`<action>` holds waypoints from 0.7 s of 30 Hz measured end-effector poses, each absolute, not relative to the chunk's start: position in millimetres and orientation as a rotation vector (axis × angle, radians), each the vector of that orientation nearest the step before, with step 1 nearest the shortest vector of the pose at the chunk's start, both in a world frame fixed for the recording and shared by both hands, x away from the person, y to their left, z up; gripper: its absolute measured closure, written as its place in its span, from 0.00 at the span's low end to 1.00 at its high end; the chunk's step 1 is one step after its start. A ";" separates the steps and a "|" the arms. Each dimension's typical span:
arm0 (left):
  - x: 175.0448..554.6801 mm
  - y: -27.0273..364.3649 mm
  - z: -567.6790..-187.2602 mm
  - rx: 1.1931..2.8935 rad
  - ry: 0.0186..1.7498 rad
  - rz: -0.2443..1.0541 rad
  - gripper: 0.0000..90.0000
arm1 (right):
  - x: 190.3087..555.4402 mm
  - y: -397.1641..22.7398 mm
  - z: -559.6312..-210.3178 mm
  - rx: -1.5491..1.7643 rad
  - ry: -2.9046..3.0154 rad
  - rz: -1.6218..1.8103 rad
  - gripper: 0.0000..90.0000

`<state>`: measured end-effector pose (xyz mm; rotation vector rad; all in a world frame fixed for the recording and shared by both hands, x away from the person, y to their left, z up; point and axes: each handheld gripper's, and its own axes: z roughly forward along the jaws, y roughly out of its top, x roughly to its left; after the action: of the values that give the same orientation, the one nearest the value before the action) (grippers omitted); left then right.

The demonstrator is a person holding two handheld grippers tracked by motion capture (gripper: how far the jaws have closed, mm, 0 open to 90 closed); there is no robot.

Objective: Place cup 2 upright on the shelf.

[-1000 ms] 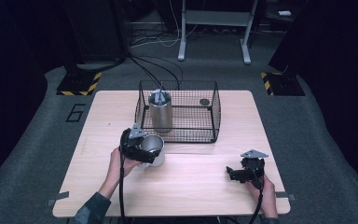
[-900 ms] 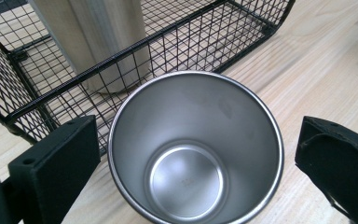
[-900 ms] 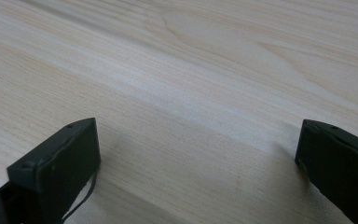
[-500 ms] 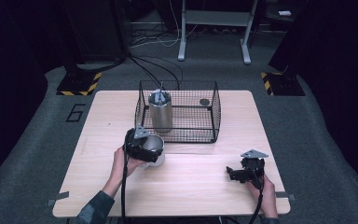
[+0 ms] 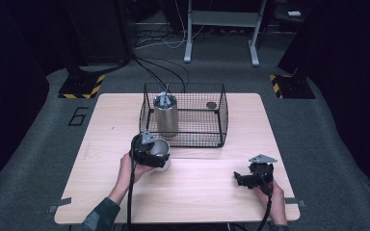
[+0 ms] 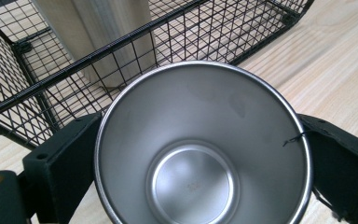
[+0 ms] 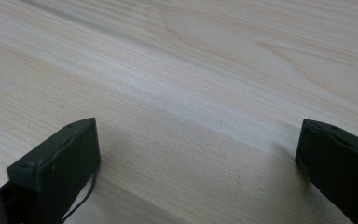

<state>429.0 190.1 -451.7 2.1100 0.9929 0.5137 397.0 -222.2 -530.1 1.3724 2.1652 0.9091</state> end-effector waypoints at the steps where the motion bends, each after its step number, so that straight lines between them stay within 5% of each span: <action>1: 428.8 189.9 -451.5 2.109 0.996 0.514 0.06 | 397.0 -222.2 -530.1 1.373 2.165 0.909 0.00; 21: 423.7 193.3 -445.1 2.148 0.915 0.491 0.07 | 397.0 -222.2 -530.0 1.373 2.165 0.909 0.00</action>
<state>423.7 193.3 -445.1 2.1482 0.9152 0.4914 397.0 -222.2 -530.0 1.3728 2.1651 0.9092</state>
